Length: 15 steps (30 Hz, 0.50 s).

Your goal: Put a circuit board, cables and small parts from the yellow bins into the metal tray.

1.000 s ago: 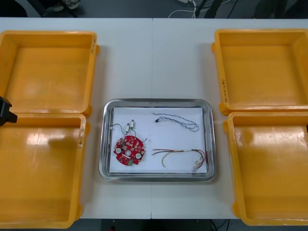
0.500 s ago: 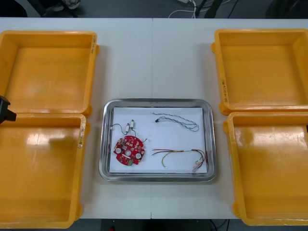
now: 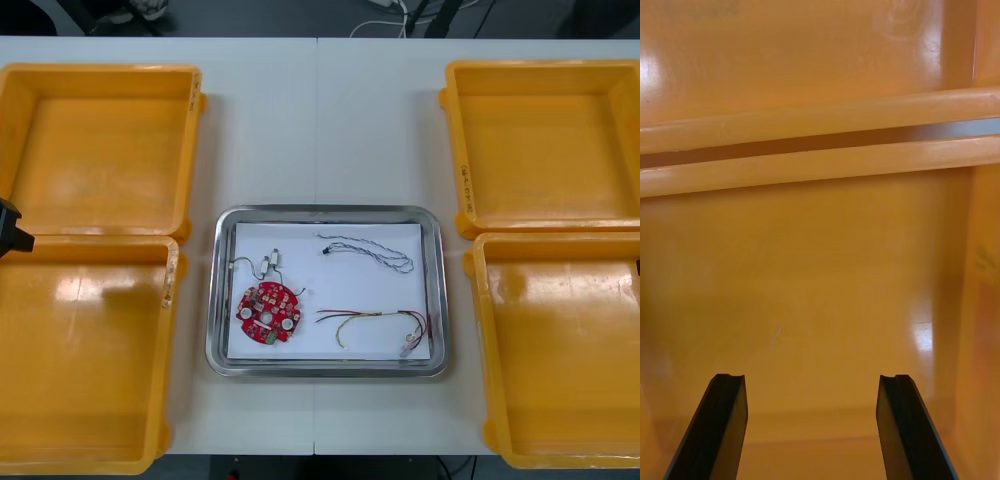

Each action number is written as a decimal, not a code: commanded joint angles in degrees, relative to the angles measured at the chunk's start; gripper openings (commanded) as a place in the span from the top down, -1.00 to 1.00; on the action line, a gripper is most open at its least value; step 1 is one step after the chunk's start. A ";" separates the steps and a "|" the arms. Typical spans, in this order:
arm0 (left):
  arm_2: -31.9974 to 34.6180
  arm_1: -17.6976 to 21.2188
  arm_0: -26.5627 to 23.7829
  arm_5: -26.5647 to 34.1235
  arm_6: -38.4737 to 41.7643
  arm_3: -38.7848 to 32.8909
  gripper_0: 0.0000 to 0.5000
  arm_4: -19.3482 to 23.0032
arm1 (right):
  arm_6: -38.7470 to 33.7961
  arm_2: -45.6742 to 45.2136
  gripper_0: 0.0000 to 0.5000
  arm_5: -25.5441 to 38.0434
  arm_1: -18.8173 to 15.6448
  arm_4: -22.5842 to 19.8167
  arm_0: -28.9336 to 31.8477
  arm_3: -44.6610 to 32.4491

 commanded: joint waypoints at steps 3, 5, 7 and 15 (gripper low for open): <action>1.88 2.95 0.75 -0.58 -3.83 -1.72 -1.00 0.45 | 0.45 0.57 -1.00 0.29 0.14 0.21 0.54 -1.56; 1.88 2.95 0.75 -0.58 -3.83 -1.72 -1.00 0.45 | 0.45 0.57 -1.00 0.29 0.14 0.21 0.54 -1.56; 1.88 2.95 0.75 -0.58 -3.83 -1.72 -1.00 0.45 | 0.45 0.57 -1.00 0.29 0.14 0.21 0.54 -1.56; 1.88 2.95 0.75 -0.58 -3.83 -1.72 -1.00 0.45 | 0.45 0.57 -1.00 0.29 0.14 0.21 0.54 -1.56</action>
